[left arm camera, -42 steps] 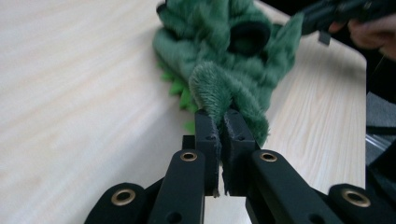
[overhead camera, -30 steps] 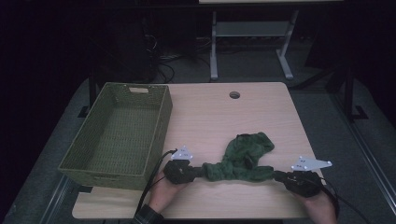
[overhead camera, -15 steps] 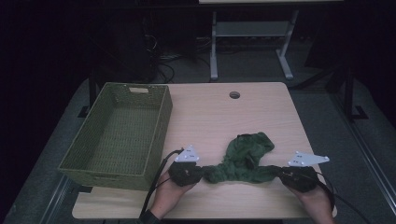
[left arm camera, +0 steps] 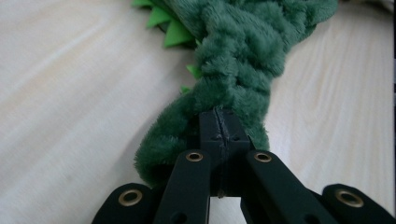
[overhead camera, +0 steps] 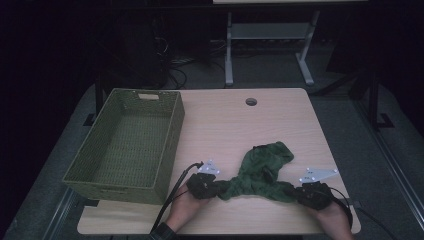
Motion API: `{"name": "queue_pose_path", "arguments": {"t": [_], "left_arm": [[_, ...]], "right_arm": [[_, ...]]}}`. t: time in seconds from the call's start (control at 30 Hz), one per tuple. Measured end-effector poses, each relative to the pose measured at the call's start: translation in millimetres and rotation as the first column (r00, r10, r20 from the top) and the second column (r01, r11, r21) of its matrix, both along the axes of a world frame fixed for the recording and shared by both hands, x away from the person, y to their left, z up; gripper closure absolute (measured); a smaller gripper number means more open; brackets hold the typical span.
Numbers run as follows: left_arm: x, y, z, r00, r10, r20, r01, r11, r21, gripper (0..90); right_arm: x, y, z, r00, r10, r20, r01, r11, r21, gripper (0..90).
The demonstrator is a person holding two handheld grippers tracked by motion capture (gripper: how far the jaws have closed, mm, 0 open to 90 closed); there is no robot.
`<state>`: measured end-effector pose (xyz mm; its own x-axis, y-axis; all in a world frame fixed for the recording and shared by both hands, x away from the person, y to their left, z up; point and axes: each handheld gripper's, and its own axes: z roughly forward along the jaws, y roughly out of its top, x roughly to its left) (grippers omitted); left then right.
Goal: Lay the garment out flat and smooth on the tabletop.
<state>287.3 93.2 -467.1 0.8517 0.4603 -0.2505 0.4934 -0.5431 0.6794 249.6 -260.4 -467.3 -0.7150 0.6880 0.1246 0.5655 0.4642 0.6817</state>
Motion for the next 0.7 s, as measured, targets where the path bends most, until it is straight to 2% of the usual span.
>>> {"name": "queue_pose_path", "arguments": {"t": [0.13,0.2,0.3,0.33,0.43,0.57,0.7], "left_arm": [[-10.3,5.2,0.2,0.9997,-0.015,-0.020,0.015,0.9999,0.000,89.5],[-13.4,6.5,1.9,0.9997,-0.021,-0.015,0.021,0.9998,0.002,87.8],[-11.9,6.8,10.8,0.9999,-0.017,0.000,0.017,0.9998,-0.011,74.0],[-10.3,6.5,14.5,0.9999,-0.014,0.010,0.014,0.9998,-0.012,69.8],[-3.4,5.1,25.0,0.9993,-0.009,0.035,0.010,0.9997,-0.023,64.4],[10.5,0.0,39.3,0.9968,-0.017,0.078,0.020,0.9993,-0.031,62.4],[27.4,-8.8,46.8,0.9945,-0.025,0.101,0.031,0.9982,-0.052,62.0]], "right_arm": [[-11.4,2.4,0.6,0.9999,0.013,-0.001,-0.013,1.000,-0.006,89.6],[-14.8,2.4,0.8,0.9999,0.015,-0.002,-0.015,1.000,0.003,87.5],[-14.7,0.4,4.8,1.0000,0.005,0.008,-0.005,1.000,0.021,77.2],[-14.2,0.0,6.9,0.9998,-0.003,0.020,0.002,0.999,0.034,72.6],[-12.7,0.9,12.4,0.9994,-0.014,0.030,0.012,0.997,0.078,64.3],[-9.1,7.2,15.7,0.9996,-0.013,0.025,0.011,0.996,0.094,61.5],[-7.6,15.4,20.2,0.9990,-0.003,0.045,-0.002,0.995,0.100,61.9]]}}
